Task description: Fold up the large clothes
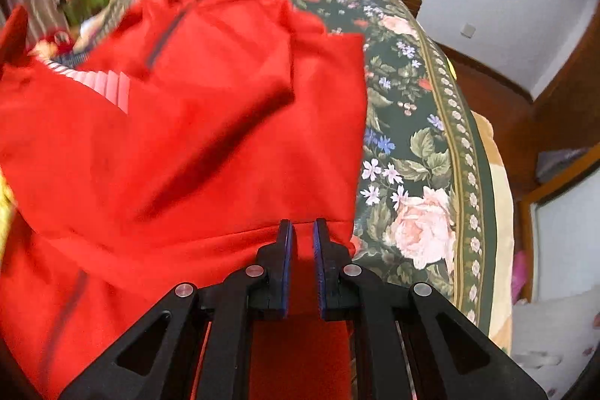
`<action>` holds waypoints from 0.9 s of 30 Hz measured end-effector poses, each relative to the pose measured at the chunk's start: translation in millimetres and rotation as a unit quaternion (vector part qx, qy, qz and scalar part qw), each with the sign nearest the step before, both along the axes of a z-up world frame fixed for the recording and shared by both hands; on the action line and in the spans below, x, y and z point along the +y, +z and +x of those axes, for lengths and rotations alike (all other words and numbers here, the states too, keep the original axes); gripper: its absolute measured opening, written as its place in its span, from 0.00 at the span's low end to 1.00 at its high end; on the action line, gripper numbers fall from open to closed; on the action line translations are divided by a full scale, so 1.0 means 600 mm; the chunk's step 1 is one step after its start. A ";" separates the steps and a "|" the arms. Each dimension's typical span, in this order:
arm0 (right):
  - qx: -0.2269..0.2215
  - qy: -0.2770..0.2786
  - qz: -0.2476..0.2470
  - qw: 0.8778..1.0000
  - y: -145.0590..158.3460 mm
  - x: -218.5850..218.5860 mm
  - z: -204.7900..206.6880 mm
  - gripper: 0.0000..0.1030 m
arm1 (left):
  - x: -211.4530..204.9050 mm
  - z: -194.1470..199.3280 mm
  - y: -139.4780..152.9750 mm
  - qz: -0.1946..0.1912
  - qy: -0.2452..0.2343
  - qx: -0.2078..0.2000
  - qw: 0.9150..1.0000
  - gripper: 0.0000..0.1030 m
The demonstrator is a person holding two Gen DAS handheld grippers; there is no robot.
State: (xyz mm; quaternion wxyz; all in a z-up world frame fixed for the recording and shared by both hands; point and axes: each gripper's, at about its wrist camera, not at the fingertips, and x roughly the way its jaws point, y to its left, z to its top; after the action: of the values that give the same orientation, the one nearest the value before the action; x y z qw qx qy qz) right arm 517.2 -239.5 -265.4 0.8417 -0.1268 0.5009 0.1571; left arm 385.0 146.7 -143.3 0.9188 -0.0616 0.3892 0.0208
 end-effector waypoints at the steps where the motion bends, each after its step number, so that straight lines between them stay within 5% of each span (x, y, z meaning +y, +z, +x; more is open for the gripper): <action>1: -0.012 0.007 -0.004 1.000 -0.001 -0.002 -0.005 0.07 | 0.021 -0.011 -0.032 -0.023 0.008 0.023 0.999 0.04; 4: -0.035 0.003 -0.047 0.998 -0.006 -0.007 -0.014 0.07 | 0.049 -0.033 -0.103 -0.061 0.028 0.072 0.995 0.05; 5: -0.040 0.006 -0.054 0.998 -0.006 -0.010 -0.018 0.16 | 0.054 -0.039 -0.125 -0.073 0.032 0.086 0.993 0.04; 8: -0.108 -0.033 -0.142 0.983 -0.008 -0.022 -0.018 1.00 | 0.062 -0.058 -0.173 -0.099 0.038 0.111 0.988 0.04; 10: -0.082 -0.040 -0.101 0.991 -0.003 -0.050 -0.009 1.00 | 0.059 -0.073 -0.188 -0.106 0.037 0.120 0.986 0.05; 12: -0.049 -0.056 -0.041 0.996 0.007 -0.075 -0.004 1.00 | 0.063 -0.083 -0.195 -0.112 0.036 0.127 0.985 0.16; 14: -0.039 -0.062 0.017 0.997 0.026 -0.093 -0.010 1.00 | 0.070 -0.098 -0.200 -0.112 0.042 0.128 0.985 0.49; 18: -0.042 -0.041 0.076 0.995 0.057 -0.085 -0.021 1.00 | 0.093 -0.119 -0.201 -0.125 0.056 0.122 0.983 0.57; 22: -0.038 -0.002 0.022 0.999 0.034 -0.031 -0.015 1.00 | 0.117 -0.116 -0.204 -0.151 0.071 0.128 0.978 0.57; 27: -0.053 -0.020 -0.072 0.996 -0.014 -0.020 0.002 1.00 | 0.112 -0.095 -0.186 -0.184 0.065 0.113 0.974 0.62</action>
State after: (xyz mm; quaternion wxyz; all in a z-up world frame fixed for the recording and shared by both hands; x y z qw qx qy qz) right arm 518.1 -251.3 -273.8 0.8589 -0.1847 0.4677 0.0966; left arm 328.2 213.7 -254.9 0.8386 -0.2519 0.4828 0.0158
